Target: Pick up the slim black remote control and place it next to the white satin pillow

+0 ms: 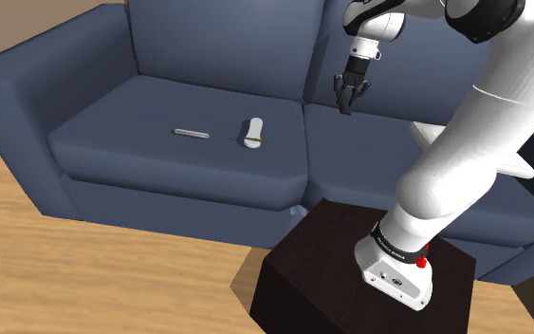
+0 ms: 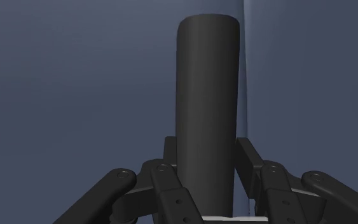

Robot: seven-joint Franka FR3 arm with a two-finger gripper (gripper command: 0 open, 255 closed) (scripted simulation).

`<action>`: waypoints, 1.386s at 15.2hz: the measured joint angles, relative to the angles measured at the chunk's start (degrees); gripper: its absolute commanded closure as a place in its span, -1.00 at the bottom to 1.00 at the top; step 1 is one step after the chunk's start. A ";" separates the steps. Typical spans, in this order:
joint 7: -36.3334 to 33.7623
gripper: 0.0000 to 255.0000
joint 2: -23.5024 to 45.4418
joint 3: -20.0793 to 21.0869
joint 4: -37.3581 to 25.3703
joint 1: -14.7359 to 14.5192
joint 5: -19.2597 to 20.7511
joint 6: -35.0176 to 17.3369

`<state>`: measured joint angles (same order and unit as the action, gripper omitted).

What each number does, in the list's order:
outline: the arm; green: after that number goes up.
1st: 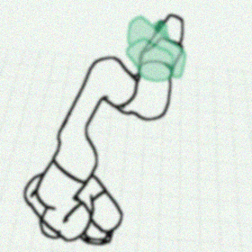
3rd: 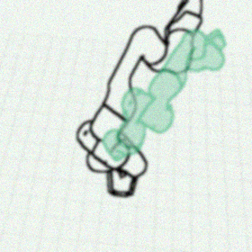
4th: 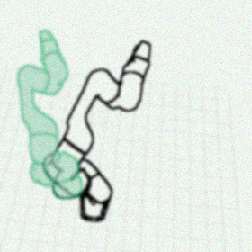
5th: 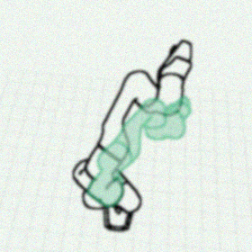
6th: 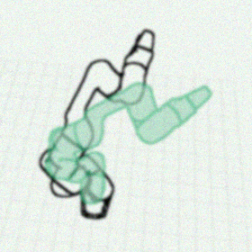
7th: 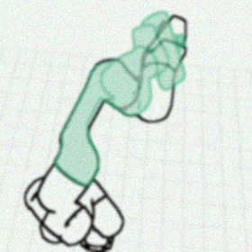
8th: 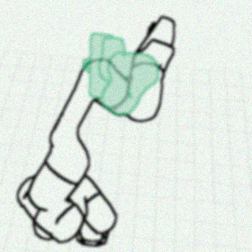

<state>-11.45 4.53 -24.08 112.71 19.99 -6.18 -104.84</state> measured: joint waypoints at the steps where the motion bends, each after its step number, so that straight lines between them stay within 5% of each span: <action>1: 0.38 1.00 -1.42 -0.35 1.74 0.27 0.71 -0.45; 13: 8.85 1.00 -16.40 -6.94 17.35 7.46 11.08 -2.37; 21: 16.34 1.00 -22.86 -12.35 21.31 13.61 18.24 -1.11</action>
<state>4.89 -18.33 -36.43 134.02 33.60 12.06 -105.96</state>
